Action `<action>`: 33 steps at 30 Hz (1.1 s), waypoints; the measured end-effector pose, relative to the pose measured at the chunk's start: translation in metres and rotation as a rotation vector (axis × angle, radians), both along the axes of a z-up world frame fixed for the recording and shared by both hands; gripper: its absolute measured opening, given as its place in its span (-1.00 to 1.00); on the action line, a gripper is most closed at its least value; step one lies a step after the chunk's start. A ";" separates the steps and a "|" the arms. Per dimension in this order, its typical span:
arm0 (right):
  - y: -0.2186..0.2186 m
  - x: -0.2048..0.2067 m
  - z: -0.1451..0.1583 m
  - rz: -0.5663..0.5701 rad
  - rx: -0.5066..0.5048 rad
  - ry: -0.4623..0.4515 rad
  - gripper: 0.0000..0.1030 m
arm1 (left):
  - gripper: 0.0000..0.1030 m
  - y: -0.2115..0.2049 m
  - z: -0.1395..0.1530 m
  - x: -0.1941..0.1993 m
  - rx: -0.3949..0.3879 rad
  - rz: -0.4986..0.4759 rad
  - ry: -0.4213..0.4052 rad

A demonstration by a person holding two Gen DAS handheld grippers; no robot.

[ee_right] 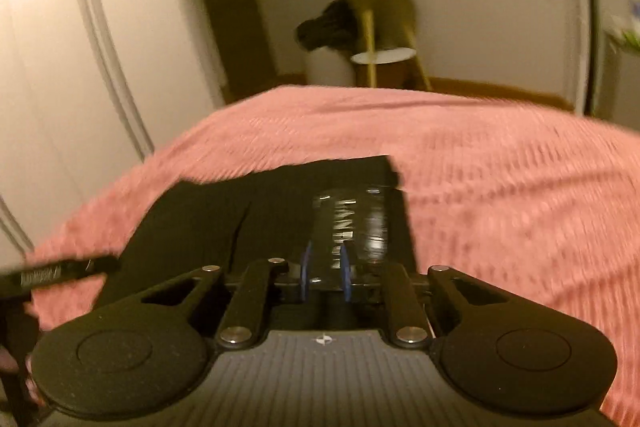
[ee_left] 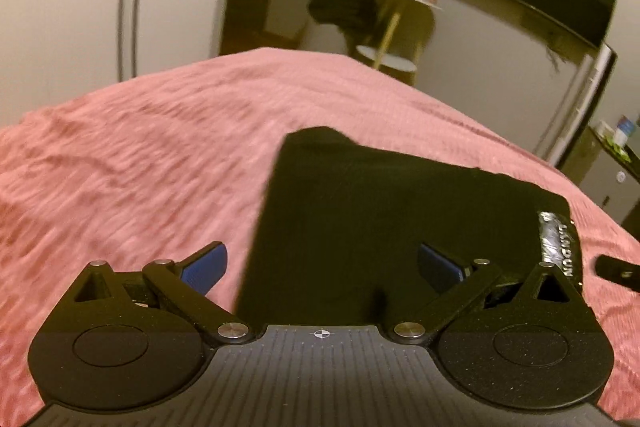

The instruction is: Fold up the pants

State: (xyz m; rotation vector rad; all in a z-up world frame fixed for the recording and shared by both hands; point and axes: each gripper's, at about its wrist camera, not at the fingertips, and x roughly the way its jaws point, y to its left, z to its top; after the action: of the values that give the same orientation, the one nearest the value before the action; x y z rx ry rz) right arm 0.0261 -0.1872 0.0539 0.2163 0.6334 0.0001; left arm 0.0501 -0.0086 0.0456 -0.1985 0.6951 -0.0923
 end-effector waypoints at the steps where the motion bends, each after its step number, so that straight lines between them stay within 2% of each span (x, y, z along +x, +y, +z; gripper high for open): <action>1: 0.006 0.002 -0.004 0.001 -0.020 0.022 -0.73 | 1.00 -0.008 -0.001 0.003 0.020 -0.019 0.003; 4: 0.003 0.014 -0.032 -0.040 -0.026 0.177 -0.78 | 1.00 -0.027 -0.014 0.004 0.119 -0.097 0.018; 5: 0.000 0.013 -0.041 -0.050 -0.039 0.199 -0.78 | 1.00 -0.032 -0.022 0.002 0.155 -0.126 0.042; 6: -0.007 0.013 -0.048 -0.063 -0.004 0.215 -0.81 | 1.00 -0.037 -0.029 0.003 0.204 -0.155 0.062; 7: -0.014 0.014 -0.050 -0.079 0.036 0.229 -0.95 | 1.00 -0.043 -0.035 0.003 0.261 -0.177 0.071; 8: -0.018 0.017 -0.051 -0.097 0.043 0.245 -1.00 | 1.00 -0.045 -0.035 0.002 0.274 -0.179 0.068; 10: -0.020 0.019 -0.049 -0.095 0.050 0.258 -0.97 | 1.00 -0.040 -0.029 0.004 0.235 -0.172 0.062; 12: -0.023 0.018 -0.036 -0.073 0.081 0.237 -0.80 | 1.00 -0.030 -0.018 0.003 0.174 -0.137 0.034; 13: -0.026 0.015 -0.028 -0.065 0.117 0.214 -0.69 | 1.00 -0.025 -0.012 0.002 0.148 -0.121 0.010; 16: -0.029 0.016 -0.005 -0.062 0.146 0.120 -0.67 | 1.00 -0.017 0.008 0.009 0.103 -0.090 -0.068; 18: -0.026 0.031 0.003 -0.059 0.118 0.088 -0.67 | 1.00 -0.019 0.015 0.030 0.120 -0.094 -0.084; 22: -0.015 0.082 0.007 -0.050 0.039 0.091 -0.67 | 1.00 -0.027 0.010 0.084 0.160 -0.098 -0.016; 25: -0.010 0.106 0.002 -0.036 0.010 0.096 -0.71 | 1.00 -0.034 -0.003 0.104 0.156 -0.100 0.019; 27: -0.010 0.118 -0.012 -0.042 -0.032 0.154 -0.75 | 1.00 -0.041 -0.022 0.115 0.206 -0.129 0.088; 28: -0.013 0.126 -0.024 -0.050 -0.035 0.221 -0.73 | 1.00 -0.043 -0.030 0.117 0.224 -0.140 0.104; 29: -0.019 0.128 -0.035 -0.057 -0.016 0.263 -0.73 | 1.00 -0.045 -0.034 0.117 0.238 -0.145 0.097; 30: -0.026 0.126 -0.041 -0.052 0.022 0.251 -0.73 | 1.00 -0.046 -0.033 0.114 0.249 -0.152 0.085; 32: -0.037 0.109 -0.035 -0.053 0.084 0.196 -0.67 | 1.00 -0.043 -0.027 0.107 0.247 -0.171 0.083; 33: -0.044 0.092 -0.029 -0.059 0.117 0.153 -0.54 | 1.00 -0.038 -0.024 0.103 0.228 -0.189 0.092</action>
State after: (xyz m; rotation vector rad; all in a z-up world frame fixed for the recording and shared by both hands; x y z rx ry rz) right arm 0.1185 -0.2317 0.0252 0.3506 0.7801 -0.0370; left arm 0.1532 -0.0470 0.0217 0.0822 0.8094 -0.1841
